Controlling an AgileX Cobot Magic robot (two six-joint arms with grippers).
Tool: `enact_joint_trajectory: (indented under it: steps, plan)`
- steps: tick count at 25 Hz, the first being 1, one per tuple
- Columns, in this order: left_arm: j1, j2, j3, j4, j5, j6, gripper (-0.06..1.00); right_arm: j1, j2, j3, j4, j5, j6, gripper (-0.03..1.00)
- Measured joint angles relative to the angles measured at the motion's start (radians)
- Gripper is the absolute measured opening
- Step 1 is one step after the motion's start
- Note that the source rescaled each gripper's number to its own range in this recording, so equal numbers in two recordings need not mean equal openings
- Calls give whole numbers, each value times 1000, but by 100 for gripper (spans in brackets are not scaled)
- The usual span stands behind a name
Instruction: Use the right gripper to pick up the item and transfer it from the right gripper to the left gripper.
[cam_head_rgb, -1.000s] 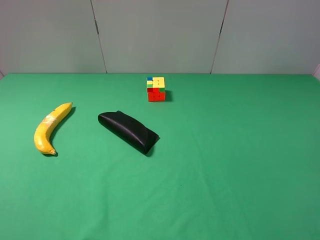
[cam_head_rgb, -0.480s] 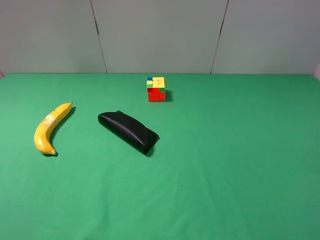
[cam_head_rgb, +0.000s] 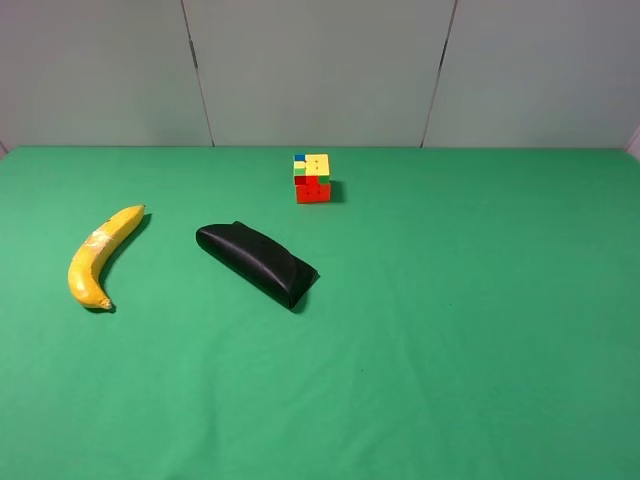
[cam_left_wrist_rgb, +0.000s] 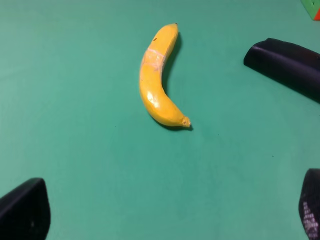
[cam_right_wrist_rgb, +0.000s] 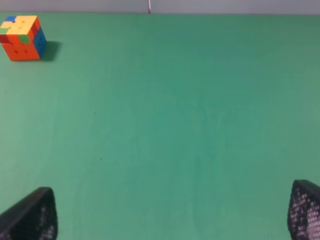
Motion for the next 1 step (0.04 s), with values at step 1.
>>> enact_joint_trajectory:
  steps: [1]
  plan:
    - [0,0,0,0,0,0,100,0,0,0,0,0,0,100]
